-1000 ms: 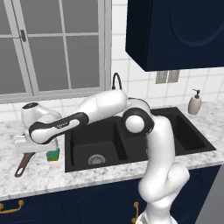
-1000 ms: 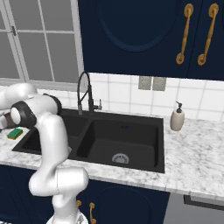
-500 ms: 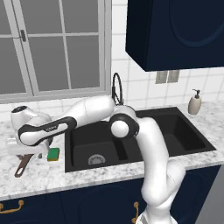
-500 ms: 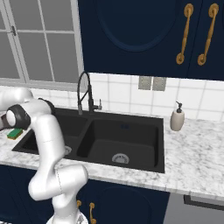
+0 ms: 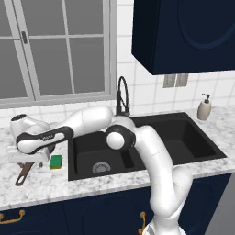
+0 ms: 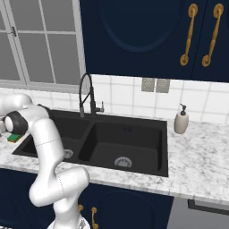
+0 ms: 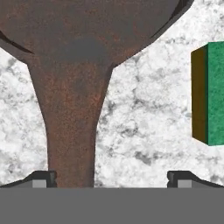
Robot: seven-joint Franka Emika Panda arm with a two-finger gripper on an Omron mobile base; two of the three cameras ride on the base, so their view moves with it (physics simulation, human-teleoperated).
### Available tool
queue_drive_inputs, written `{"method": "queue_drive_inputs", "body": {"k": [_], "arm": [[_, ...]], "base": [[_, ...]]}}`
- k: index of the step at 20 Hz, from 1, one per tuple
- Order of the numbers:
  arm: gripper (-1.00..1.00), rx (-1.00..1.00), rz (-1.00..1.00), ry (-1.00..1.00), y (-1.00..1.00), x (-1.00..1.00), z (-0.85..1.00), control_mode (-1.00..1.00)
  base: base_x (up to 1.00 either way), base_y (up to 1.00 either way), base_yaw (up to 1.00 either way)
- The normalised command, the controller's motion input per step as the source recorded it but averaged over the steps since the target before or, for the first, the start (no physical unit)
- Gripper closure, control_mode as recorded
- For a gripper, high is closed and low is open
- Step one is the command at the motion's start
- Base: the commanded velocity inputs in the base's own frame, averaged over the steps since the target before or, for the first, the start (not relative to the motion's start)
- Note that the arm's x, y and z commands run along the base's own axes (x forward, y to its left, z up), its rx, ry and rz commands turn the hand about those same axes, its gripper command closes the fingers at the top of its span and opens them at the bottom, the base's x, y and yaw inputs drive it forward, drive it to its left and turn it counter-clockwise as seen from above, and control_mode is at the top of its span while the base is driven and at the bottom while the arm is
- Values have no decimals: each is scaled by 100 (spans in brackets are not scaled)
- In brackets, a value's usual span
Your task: Pick the pan and sponge and place them into the sink. Then turn on the water.
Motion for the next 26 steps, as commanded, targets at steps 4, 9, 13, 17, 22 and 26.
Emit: {"method": "queue_drive_inputs", "body": {"k": [4,9,13,17,22,26], "arm": [[-100,0,-3,0,5,21,-24,-100],[-100,0,-2,1,2,10,-29,-100],[-100,0,-1,0,4,3,-23,-100],[-100,1,0,0,4,1,-20,-100],[-100,8,0,-2,23,0,-11,-100],[-100,7,0,0,3,4,-31,-100]], "base": [[0,0,0],[0,0,0],[0,0,0],[0,0,0],[0,0,0],[0,0,0]]}}
